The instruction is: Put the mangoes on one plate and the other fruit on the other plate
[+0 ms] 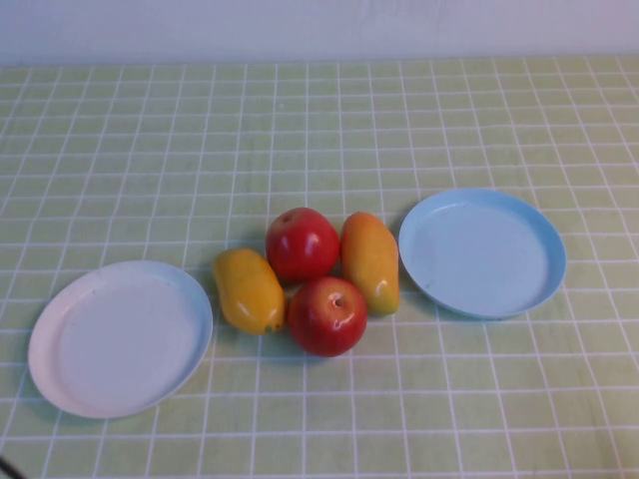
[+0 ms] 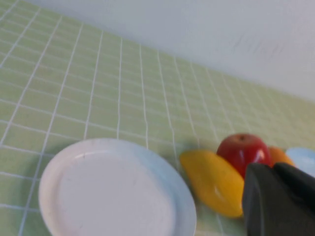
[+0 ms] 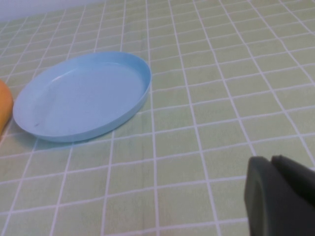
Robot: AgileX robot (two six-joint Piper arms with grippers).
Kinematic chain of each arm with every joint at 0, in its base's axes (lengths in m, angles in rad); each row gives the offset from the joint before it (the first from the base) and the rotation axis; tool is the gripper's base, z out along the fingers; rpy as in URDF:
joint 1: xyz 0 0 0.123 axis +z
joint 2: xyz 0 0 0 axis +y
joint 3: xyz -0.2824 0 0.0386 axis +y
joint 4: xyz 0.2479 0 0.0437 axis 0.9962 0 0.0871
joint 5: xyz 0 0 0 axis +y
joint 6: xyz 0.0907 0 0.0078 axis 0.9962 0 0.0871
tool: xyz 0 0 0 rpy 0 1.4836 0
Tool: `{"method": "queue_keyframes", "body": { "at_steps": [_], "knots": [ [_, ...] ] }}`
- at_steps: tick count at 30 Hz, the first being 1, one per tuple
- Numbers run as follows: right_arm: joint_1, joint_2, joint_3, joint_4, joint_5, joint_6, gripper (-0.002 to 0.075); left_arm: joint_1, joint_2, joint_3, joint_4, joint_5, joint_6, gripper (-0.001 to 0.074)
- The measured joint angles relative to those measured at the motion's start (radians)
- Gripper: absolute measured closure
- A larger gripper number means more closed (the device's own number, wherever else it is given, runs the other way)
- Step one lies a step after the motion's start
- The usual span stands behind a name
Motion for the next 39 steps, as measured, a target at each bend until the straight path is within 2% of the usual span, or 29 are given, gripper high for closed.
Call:
{"method": "queue_keyframes", "body": {
  "at_steps": [5, 9, 12, 15, 22, 27, 31, 35, 38, 39],
  "knots": [
    [0.0, 0.0, 0.0, 0.0, 0.0, 0.0, 0.0742, 0.0, 0.318, -0.292, -0.025, 0.296, 0.216, 0.0741],
    [0.0, 0.0, 0.0, 0.0, 0.0, 0.0, 0.0742, 0.0, 0.568, -0.48, -0.146, 0.488, 0.513, 0.0741],
    [0.0, 0.0, 0.0, 0.0, 0.0, 0.0, 0.0743, -0.007, 0.723, -0.567, -0.242, 0.565, 0.687, 0.0741],
    [0.0, 0.0, 0.0, 0.0, 0.0, 0.0, 0.0743, -0.077, 0.873, -0.662, -0.231, 0.594, 0.768, 0.0741],
    [0.0, 0.0, 0.0, 0.0, 0.0, 0.0, 0.0742, -0.35, 1.137, -0.874, 0.008, 0.622, 0.75, 0.0741],
    [0.0, 0.0, 0.0, 0.0, 0.0, 0.0, 0.0742, -0.482, 1.297, -1.01, 0.054, 0.657, 0.752, 0.0741],
    [0.0, 0.0, 0.0, 0.0, 0.0, 0.0, 0.0742, -0.541, 1.435, -1.115, 0.11, 0.724, 0.754, 0.0741],
    [0.0, 0.0, 0.0, 0.0, 0.0, 0.0, 0.0743, -0.558, 1.547, -1.201, 0.129, 0.792, 0.785, 0.0729],
    [0.0, 0.0, 0.0, 0.0, 0.0, 0.0, 0.0742, -0.559, 1.585, -1.246, 0.131, 0.807, 0.827, 0.0653],
    [0.0, 0.0, 0.0, 0.0, 0.0, 0.0, 0.0742, -0.559, 1.591, -1.259, 0.133, 0.807, 0.84, 0.06]
  ]
}}
